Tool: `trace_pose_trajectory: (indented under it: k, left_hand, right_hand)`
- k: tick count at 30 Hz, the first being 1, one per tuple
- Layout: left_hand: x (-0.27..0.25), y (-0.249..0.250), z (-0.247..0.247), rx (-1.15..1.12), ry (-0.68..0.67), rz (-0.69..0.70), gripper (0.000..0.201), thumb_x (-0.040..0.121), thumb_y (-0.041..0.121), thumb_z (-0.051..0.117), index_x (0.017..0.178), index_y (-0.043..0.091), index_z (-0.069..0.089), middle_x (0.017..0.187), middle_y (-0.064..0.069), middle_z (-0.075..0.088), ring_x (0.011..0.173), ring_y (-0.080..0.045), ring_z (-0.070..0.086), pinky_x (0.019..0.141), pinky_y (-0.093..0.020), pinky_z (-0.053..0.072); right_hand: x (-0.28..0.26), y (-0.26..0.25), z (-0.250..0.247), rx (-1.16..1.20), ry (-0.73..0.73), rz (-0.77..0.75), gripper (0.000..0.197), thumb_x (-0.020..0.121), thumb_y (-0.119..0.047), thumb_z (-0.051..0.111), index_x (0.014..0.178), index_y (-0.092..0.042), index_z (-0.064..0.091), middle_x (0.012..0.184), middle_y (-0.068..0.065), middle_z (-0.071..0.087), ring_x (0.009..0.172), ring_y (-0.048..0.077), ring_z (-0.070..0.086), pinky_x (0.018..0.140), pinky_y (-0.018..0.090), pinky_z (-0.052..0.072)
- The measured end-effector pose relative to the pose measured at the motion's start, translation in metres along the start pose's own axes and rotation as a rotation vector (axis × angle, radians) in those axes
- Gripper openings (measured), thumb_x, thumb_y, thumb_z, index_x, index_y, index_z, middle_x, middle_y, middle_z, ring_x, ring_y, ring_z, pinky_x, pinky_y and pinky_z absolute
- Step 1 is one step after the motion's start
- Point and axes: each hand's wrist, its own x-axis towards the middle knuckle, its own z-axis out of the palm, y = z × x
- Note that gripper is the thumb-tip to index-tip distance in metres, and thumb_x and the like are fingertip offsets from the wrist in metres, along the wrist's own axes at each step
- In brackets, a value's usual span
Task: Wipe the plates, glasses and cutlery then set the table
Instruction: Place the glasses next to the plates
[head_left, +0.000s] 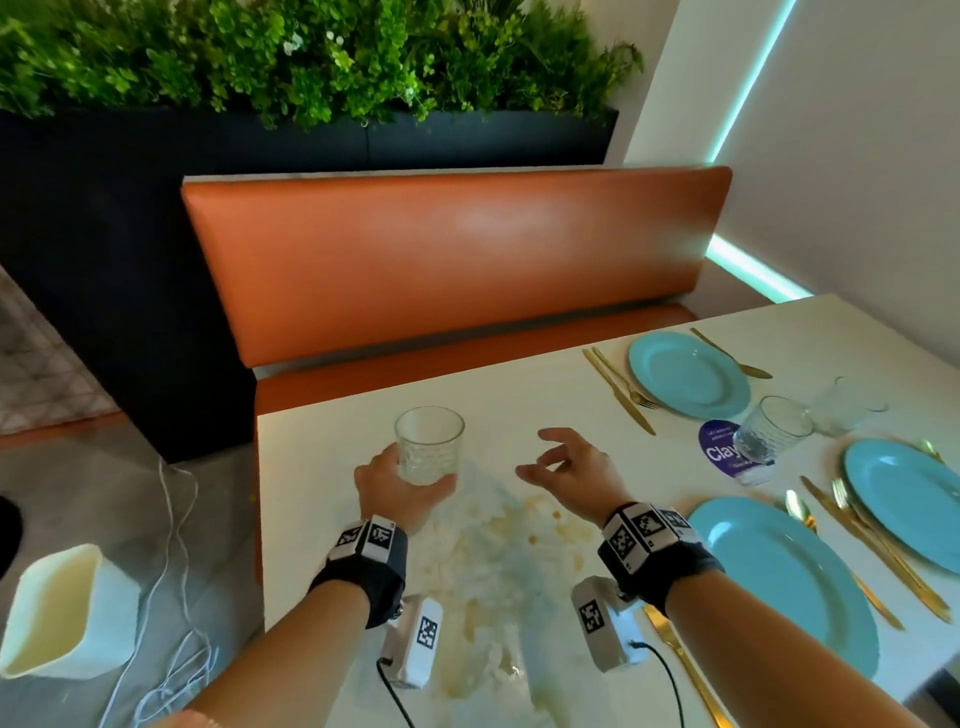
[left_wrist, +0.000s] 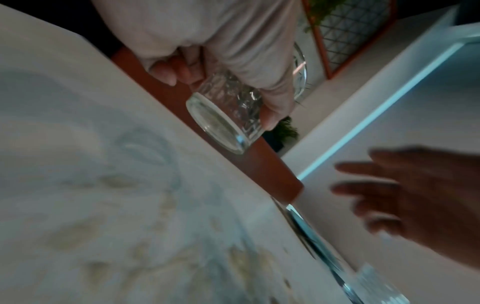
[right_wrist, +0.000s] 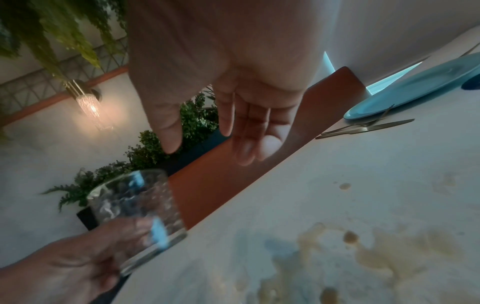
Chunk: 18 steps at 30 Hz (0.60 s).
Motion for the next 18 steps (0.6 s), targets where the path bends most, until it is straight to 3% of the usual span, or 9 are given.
trace_pose_trajectory:
  k: [3, 6, 9, 11, 15, 18]
  left_hand:
    - [-0.018, 0.038, 0.026, 0.024, -0.096, 0.188, 0.076, 0.044, 0.066, 0.067, 0.102, 0.017, 0.064, 0.100, -0.003, 0.070, 0.099, -0.025, 0.060, 0.085, -0.041, 0.053]
    - [-0.037, 0.074, 0.050, 0.075, -0.154, 0.346, 0.064, 0.050, 0.051, 0.072, 0.103, 0.016, 0.064, 0.098, -0.001, 0.070, 0.089, -0.019, 0.057, 0.085, -0.037, 0.049]
    - [-0.055, 0.100, 0.072, 0.084, -0.180, 0.382, 0.071, 0.057, 0.029, 0.083, 0.120, 0.012, 0.055, 0.107, -0.004, 0.062, 0.100, -0.018, 0.043, 0.078, -0.025, 0.038]
    - [-0.064, 0.110, 0.089, 0.069, -0.206, 0.380, 0.086, 0.058, 0.022, 0.085, 0.133, 0.013, 0.044, 0.109, -0.004, 0.054, 0.112, -0.020, 0.041, 0.080, -0.023, 0.037]
    - [-0.072, 0.126, 0.126, 0.086, -0.286, 0.376, 0.107, 0.061, 0.024, 0.085, 0.147, 0.015, 0.021, 0.129, -0.008, 0.045, 0.126, -0.023, 0.036, 0.099, -0.029, 0.039]
    - [-0.069, 0.131, 0.152, 0.201, -0.362, 0.368, 0.110, 0.066, 0.036, 0.082, 0.148, 0.011, 0.014, 0.143, -0.007, 0.036, 0.134, -0.025, 0.025, 0.110, -0.035, 0.029]
  right_hand:
    - [-0.001, 0.000, -0.008, 0.183, -0.052, 0.047, 0.077, 0.067, -0.045, 0.078, 0.132, -0.026, 0.042, 0.116, -0.004, 0.057, 0.100, 0.015, 0.059, 0.077, 0.024, 0.050]
    - [-0.003, 0.010, -0.024, 0.333, -0.089, 0.073, 0.096, 0.051, -0.041, 0.084, 0.135, -0.023, 0.039, 0.124, 0.001, 0.058, 0.108, 0.019, 0.059, 0.094, 0.039, 0.051]
    - [-0.009, 0.027, -0.044, 0.266, -0.032, 0.042, 0.078, 0.061, -0.026, 0.083, 0.129, -0.020, 0.045, 0.114, 0.000, 0.060, 0.104, 0.017, 0.058, 0.090, 0.030, 0.049]
    - [-0.011, 0.042, -0.057, 0.232, 0.038, 0.025, 0.069, 0.062, -0.024, 0.083, 0.122, -0.021, 0.049, 0.109, -0.002, 0.062, 0.100, 0.015, 0.058, 0.083, 0.025, 0.047]
    - [-0.007, 0.077, -0.080, 0.197, 0.115, 0.062, 0.070, 0.057, -0.027, 0.085, 0.118, -0.020, 0.050, 0.110, -0.003, 0.063, 0.101, 0.016, 0.059, 0.087, 0.028, 0.049]
    - [0.003, 0.103, -0.096, 0.149, 0.160, 0.112, 0.072, 0.055, -0.030, 0.085, 0.116, -0.018, 0.049, 0.114, 0.001, 0.063, 0.106, 0.021, 0.059, 0.092, 0.035, 0.049]
